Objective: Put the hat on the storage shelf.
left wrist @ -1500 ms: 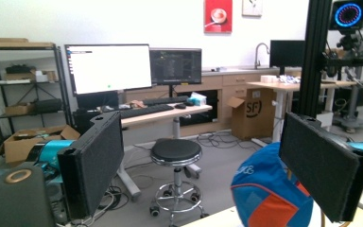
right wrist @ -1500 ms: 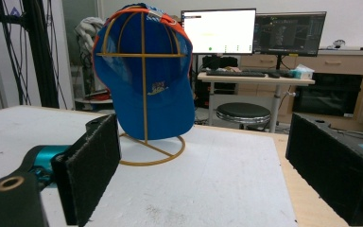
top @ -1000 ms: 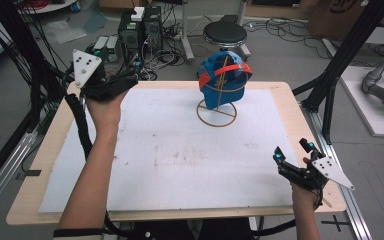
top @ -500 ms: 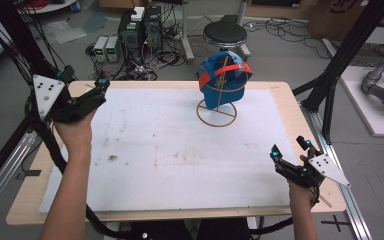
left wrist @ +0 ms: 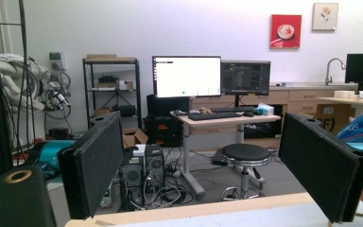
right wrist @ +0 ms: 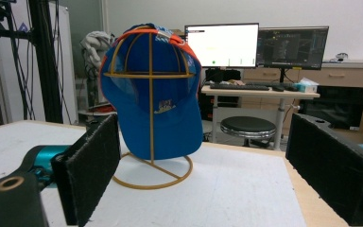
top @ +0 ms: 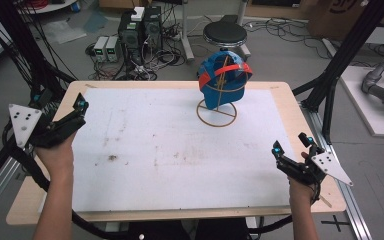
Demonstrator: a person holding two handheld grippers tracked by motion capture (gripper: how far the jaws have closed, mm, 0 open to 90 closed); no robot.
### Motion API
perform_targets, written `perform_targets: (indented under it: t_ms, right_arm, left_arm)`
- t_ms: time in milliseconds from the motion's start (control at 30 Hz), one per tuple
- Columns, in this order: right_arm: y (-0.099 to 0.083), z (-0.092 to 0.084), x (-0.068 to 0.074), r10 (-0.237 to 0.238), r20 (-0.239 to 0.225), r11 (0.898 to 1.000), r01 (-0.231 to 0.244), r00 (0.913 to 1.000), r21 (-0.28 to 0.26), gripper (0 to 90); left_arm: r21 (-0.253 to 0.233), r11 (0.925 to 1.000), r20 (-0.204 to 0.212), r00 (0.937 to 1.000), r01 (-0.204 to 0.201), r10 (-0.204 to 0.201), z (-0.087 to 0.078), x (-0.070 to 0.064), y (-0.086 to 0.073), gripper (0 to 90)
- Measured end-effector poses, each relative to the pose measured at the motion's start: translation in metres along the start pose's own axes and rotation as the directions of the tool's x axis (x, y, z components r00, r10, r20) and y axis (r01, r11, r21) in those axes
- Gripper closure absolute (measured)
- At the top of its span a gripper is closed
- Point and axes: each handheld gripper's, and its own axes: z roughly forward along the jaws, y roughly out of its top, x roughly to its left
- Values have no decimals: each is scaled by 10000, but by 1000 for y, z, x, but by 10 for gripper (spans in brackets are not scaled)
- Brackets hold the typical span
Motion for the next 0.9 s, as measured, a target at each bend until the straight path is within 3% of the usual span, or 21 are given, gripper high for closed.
perform_targets:
  t_ms: [233, 367, 467, 600, 900]
  right_arm:
    - [0, 2, -2, 150, 80, 9998, -149, 9999, -89, 108]
    - [0, 3, -4, 245, 125, 9996, -243, 9996, -110, 108]
    - [0, 4, -5, 295, 172, 9995, -293, 9994, -126, 108]
    - [-1, 6, -7, 295, 215, 9995, -293, 9993, -131, 108]
    - [1, 5, -8, 113, 262, 9997, -108, 9996, -210, 108]
  left_arm:
    - [223, 9997, -245, 9997, 19, -14, -13, 11, -21, 151]
    - [104, 9998, -155, 9998, -150, 152, -21, 13, -33, 151]
    - [324, 9990, -46, 9995, -314, 316, -25, 14, -42, 152]
    - [505, 9985, -140, 9996, -234, 242, -32, 16, -52, 151]
    - [90, 9997, -182, 9996, -221, 223, -49, 25, -63, 151]
